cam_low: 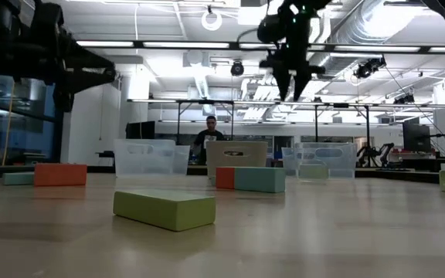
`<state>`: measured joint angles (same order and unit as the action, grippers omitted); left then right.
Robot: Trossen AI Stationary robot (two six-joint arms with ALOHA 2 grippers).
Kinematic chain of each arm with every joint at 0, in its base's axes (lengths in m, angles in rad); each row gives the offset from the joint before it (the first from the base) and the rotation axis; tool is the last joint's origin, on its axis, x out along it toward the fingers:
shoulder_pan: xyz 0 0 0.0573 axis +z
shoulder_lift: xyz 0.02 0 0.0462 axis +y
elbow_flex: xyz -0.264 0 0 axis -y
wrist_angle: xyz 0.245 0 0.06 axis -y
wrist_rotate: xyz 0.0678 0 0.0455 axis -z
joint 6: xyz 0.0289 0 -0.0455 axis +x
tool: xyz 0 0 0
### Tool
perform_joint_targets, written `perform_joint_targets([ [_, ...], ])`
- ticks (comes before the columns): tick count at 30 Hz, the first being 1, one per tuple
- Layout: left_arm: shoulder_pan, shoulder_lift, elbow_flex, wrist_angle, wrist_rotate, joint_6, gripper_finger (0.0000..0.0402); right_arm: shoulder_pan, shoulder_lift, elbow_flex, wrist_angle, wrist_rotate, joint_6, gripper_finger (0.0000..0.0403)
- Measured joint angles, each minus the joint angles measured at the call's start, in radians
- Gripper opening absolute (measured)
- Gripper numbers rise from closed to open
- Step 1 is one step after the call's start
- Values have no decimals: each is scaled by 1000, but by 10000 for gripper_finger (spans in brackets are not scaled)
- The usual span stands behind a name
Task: Sort & place blocks by color
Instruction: Put the orange block into the left transparent bin
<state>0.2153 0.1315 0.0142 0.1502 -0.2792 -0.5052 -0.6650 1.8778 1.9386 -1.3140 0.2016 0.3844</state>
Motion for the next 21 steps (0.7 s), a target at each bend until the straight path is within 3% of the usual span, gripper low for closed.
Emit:
perform_joint_targets([
  [10, 0, 46, 188, -57, 63, 151, 127, 87, 0, 230, -105, 40, 35, 195],
  [21, 0, 285, 540, -582, 60, 112, 127, 160, -7, 415, -189, 132, 62, 195],
])
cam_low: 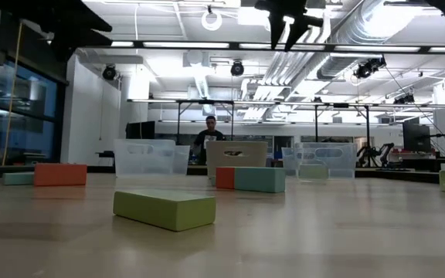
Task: Sort & place blocks by color
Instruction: Put the orange block into the left transparent bin
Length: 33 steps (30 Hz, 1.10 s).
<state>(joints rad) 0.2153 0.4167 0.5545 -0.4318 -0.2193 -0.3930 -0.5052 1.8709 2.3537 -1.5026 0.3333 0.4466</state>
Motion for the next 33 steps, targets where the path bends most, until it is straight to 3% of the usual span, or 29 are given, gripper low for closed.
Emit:
perform_joint_targets([
  [6, 0, 126, 80, -161, 8, -91, 127, 4, -14, -17, -32, -1, -2, 195],
  [14, 0, 292, 82, -236, 113, -284, 127, 4, -14, -17, -42, -2, -64, 195],
  [33, -70, 634, 82, -262, 186, -353, 127, 1, -14, -17, -41, -3, -115, 195],
])
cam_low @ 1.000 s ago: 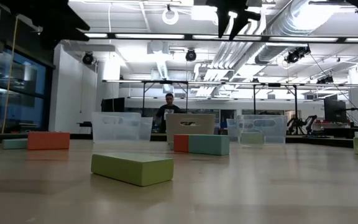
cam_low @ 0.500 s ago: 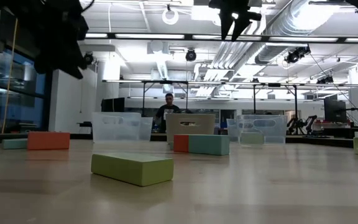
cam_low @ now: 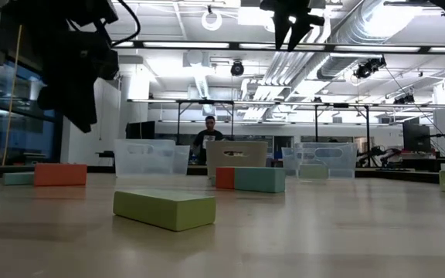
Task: Sort & place blocks by color
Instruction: Put the orange block into the left transparent bin
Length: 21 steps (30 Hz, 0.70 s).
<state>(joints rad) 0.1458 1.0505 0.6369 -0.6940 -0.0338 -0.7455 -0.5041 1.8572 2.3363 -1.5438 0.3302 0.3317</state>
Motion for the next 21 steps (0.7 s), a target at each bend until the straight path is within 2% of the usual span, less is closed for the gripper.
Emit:
perform_joint_targets([
  [14, 8, 36, 0, -15, -3, -72, 127, 0, 0, 0, 1, 0, 7, 195],
  [21, 26, 70, 0, -23, 80, 25, 127, 0, 0, 0, 13, 0, 7, 195],
])
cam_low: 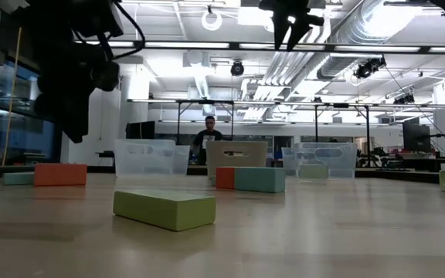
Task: Sort & place blocks by color
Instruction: Put the orange block into the left transparent bin
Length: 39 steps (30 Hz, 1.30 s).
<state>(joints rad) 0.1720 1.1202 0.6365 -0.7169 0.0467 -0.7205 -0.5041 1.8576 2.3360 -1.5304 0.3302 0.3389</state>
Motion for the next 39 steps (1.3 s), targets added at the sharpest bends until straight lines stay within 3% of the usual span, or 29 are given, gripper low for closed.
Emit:
perform_joint_targets([
  [22, -9, 169, 0, 24, 27, 60, 127, 0, 0, 0, 20, 0, 0, 195],
  [36, -9, 193, 0, 34, 43, 89, 127, 0, 0, 0, 32, 8, 0, 195],
  [39, 6, 192, 0, 34, 84, 112, 127, 0, 0, 0, 32, 8, -2, 195],
])
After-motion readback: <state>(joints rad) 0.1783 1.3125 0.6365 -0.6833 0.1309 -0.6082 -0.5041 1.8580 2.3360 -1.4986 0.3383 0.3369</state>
